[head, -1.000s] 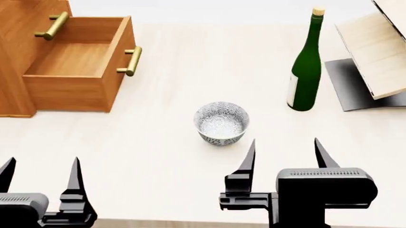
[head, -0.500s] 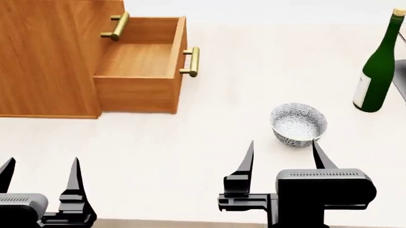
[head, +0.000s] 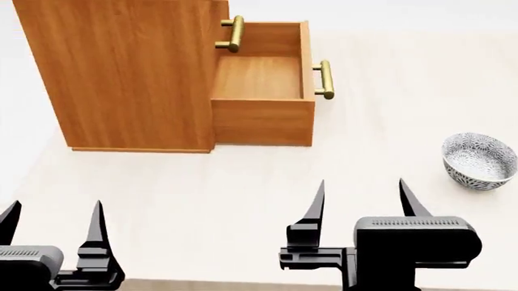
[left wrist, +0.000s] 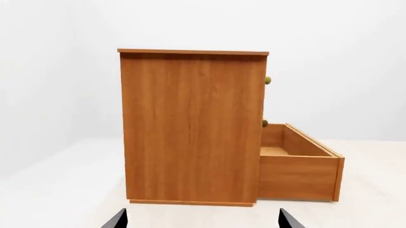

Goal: Close the bottom drawer of the cabinet.

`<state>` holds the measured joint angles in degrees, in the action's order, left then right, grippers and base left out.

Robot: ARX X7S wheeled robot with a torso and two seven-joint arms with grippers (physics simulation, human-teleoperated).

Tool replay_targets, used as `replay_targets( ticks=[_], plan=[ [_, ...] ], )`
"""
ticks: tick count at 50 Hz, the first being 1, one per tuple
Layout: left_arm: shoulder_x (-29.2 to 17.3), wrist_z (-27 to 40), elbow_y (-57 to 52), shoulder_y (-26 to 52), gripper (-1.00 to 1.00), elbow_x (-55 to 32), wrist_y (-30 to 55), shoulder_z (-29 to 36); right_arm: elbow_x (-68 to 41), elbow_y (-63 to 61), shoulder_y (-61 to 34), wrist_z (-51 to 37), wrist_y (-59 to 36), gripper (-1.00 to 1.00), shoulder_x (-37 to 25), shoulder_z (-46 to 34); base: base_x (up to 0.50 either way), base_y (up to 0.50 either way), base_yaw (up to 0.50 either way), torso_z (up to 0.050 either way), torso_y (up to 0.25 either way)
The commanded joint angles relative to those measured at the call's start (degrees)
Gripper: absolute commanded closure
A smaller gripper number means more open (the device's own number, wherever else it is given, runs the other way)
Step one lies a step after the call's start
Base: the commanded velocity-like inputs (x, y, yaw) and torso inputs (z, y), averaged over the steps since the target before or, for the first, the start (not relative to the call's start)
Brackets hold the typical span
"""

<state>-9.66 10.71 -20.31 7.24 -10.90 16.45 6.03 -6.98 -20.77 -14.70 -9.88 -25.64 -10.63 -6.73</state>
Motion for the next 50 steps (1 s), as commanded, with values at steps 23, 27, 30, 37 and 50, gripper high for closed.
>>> replay_targets(
  ticks=[23, 27, 30, 37, 50],
  plan=[
    [-0.9, 1.4, 1.0, 0.3, -1.00, -0.6, -0.5, 1.1, -1.8, -0.1, 0.4, -1.0, 0.7, -1.00, -0.7, 0.1, 0.00, 0.39, 0.00, 0.000, 0.000],
    [-1.0, 1.6, 1.2, 0.3, -1.00, -0.7, -0.7, 1.2, -2.1, 0.3, 0.3, -1.3, 0.7, -1.00, -0.6, 0.3, 0.00, 0.00, 0.00, 0.000, 0.000],
    [-1.1, 1.7, 1.1, 0.3, -1.00, -0.8, -0.7, 1.3, -1.8, 0.2, 0.0, -2.0, -0.1, -1.00, -0.5, 0.1, 0.00, 0.00, 0.00, 0.000, 0.000],
    [-1.3, 1.8, 1.4, 0.1, -1.00, -1.1, -1.1, 1.4, -2.4, 0.1, -0.2, -2.2, -1.1, -1.00, -0.4, 0.0, 0.00, 0.00, 0.00, 0.000, 0.000],
    [-1.6, 2.3, 1.5, 0.3, -1.00, -1.5, -1.1, 1.6, -4.6, -1.1, -0.4, -1.3, -1.9, -1.00, -1.0, 0.2, 0.03, 0.00, 0.00, 0.000, 0.000]
  ],
)
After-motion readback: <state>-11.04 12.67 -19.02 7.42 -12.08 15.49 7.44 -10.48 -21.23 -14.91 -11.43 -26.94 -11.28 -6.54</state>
